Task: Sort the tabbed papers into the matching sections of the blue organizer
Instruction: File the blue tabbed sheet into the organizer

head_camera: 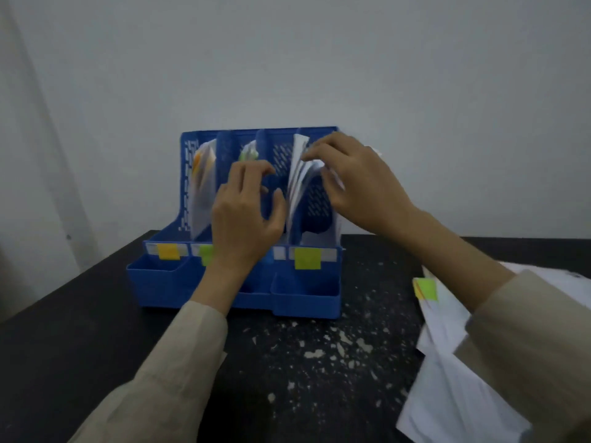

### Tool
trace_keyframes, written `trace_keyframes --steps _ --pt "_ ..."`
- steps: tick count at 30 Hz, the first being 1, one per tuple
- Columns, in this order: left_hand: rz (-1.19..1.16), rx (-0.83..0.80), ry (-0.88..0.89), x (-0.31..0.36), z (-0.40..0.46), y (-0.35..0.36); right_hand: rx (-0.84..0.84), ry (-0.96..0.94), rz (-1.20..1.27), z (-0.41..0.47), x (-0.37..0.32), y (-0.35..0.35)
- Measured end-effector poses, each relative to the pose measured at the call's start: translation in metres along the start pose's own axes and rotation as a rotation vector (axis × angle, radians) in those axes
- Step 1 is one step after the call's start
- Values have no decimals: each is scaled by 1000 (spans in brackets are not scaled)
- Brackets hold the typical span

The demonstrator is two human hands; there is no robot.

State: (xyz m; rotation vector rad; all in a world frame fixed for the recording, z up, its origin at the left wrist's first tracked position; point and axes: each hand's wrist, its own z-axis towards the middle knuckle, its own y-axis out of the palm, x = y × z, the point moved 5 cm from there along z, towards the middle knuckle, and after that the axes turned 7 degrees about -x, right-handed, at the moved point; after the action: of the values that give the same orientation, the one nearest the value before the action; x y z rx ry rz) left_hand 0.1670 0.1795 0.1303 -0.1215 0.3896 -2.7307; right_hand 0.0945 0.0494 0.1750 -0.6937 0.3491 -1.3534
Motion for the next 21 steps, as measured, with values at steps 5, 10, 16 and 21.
trace_keyframes --steps 5,10,16,21 --pt "-215 -236 149 77 -7 28 -22 211 -19 -99 31 -32" --pt "-431 -708 235 136 -50 72 -175 658 -30 -202 80 -48" --pt "-462 -1187 260 162 -111 102 -495 1080 -246 -262 118 -54" --pt "-456 -1342 270 164 -134 109 -689 1430 -386 -313 147 -71"
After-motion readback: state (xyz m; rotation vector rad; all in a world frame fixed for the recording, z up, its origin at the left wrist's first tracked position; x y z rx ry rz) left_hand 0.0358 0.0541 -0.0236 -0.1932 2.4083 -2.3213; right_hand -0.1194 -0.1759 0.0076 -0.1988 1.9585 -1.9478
